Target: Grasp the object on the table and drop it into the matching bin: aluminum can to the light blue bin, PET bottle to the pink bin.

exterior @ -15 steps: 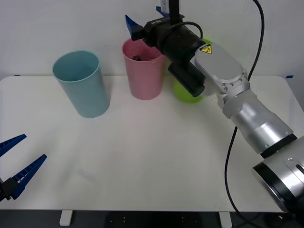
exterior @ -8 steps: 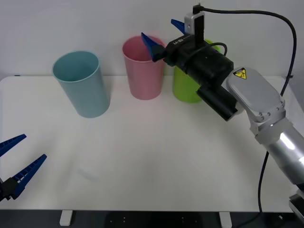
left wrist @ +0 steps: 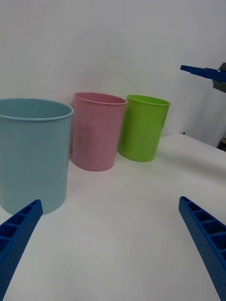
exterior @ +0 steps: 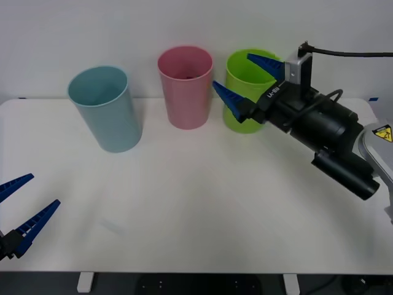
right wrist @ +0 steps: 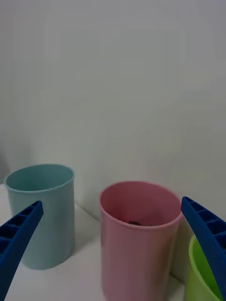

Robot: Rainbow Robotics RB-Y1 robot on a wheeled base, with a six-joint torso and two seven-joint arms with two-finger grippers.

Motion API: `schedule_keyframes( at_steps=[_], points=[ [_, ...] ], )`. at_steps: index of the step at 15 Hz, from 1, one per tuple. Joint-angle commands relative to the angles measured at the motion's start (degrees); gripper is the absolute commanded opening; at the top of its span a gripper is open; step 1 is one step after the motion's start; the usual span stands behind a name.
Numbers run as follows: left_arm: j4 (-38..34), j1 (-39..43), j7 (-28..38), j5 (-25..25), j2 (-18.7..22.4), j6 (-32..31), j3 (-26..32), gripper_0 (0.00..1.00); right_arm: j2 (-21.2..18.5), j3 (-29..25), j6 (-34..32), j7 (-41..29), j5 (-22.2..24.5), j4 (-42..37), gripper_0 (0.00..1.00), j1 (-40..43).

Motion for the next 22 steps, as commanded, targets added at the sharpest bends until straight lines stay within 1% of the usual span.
schedule_keyframes(
  at_steps=[1,7,9,11,12,16,18,20,22],
  points=[
    [0.0,0.0,0.0,0.0,0.0,0.0,0.0,1.00,-0.4,-5.0,-6.5,1.2,-0.1,-2.3,1.00,5.2],
    [0.0,0.0,0.0,0.0,0.0,0.0,0.0,1.00,-0.4,-14.9,-18.3,5.0,-1.0,-3.8,1.00,15.2],
    [0.0,0.0,0.0,0.0,0.0,0.0,0.0,1.00,-0.4,-17.7,-21.3,6.8,-1.9,-3.8,1.00,18.2],
    [0.0,0.0,0.0,0.0,0.0,0.0,0.0,1.00,-0.5,-19.7,-22.9,11.2,-3.5,-3.8,1.00,21.5],
    [0.0,0.0,0.0,0.0,0.0,0.0,0.0,1.00,-0.4,-20.7,-23.9,11.8,-3.5,-3.8,1.00,22.7],
    [0.0,0.0,0.0,0.0,0.0,0.0,0.0,1.00,0.2,-25.9,-30.0,12.1,-3.6,-3.8,1.00,28.5],
    [0.0,0.0,0.0,0.0,0.0,0.0,0.0,1.00,1.8,-29.5,-33.8,11.4,-3.5,-3.8,1.00,31.2],
    [0.0,0.0,0.0,0.0,0.0,0.0,0.0,1.00,2.2,-31.0,-35.1,11.0,-3.7,-3.8,1.00,33.5],
    [0.0,0.0,0.0,0.0,0.0,0.0,0.0,1.00,2.3,-31.2,-35.2,10.6,-4.7,-3.8,1.00,35.1]
  ],
)
